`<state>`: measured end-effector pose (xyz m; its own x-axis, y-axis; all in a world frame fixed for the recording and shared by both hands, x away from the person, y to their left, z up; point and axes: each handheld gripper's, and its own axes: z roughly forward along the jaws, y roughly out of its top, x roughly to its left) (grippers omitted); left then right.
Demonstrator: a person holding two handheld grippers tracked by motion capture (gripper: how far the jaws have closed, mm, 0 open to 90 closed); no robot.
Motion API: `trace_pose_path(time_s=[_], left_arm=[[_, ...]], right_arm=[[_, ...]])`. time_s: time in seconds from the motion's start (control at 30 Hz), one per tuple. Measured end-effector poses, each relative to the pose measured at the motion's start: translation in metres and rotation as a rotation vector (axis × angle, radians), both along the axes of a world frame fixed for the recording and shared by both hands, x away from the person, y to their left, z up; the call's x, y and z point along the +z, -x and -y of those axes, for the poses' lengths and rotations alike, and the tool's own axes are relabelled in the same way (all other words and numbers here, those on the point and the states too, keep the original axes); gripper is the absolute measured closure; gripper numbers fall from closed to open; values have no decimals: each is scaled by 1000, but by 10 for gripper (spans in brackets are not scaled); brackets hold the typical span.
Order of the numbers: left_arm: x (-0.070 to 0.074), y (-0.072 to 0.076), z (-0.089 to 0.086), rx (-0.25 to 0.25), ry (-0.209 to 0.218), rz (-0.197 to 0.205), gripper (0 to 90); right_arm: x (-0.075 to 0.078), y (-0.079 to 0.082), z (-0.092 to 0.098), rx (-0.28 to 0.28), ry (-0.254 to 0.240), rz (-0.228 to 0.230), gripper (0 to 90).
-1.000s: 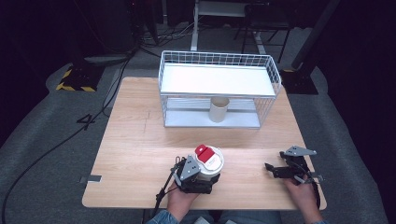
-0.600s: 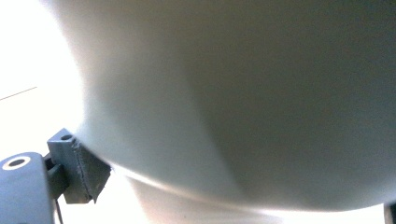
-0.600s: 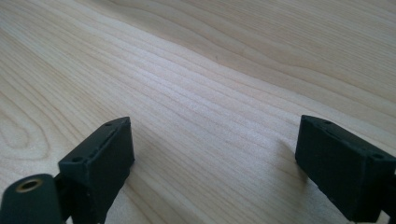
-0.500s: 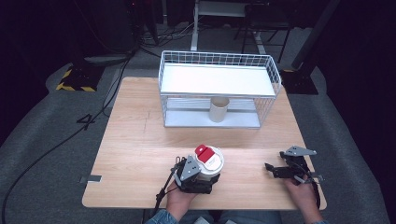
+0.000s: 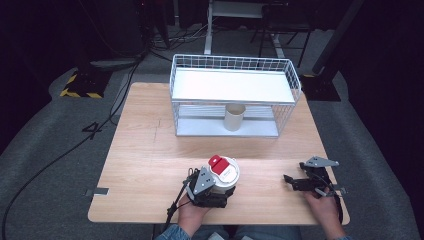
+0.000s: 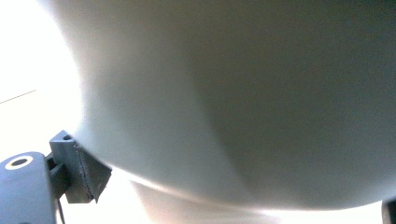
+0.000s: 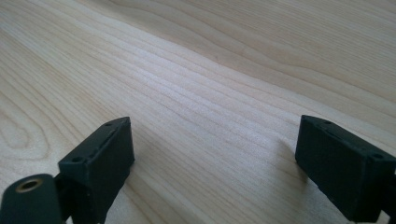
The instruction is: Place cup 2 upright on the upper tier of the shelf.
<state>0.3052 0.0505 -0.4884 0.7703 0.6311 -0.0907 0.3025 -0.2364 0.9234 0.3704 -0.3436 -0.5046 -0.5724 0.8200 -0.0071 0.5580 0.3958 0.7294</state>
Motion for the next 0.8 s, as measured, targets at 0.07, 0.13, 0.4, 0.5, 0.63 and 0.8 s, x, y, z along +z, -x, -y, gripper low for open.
trace_pose_path(time_s=[0.07, 0.13, 0.4, 0.5, 0.63, 0.8], left_arm=[[0, 0, 0, -1, 0, -2, 112], [0, 0, 0, 0, 5, -4, 113], [6, 3, -2, 2, 22, 5, 114], [10, 4, -4, 2, 29, 6, 114], [18, 5, -8, 4, 27, 6, 115], [27, 8, -12, 7, 19, 18, 115]], right_arm=[[0, 0, 0, 0, 0, 0, 119], [0, 0, 0, 0, 0, 0, 119], [0, 0, 0, 0, 0, 0, 119], [0, 0, 0, 0, 0, 0, 119], [0, 0, 0, -1, 0, 1, 117], [0, 0, -1, -7, 0, 0, 114]])
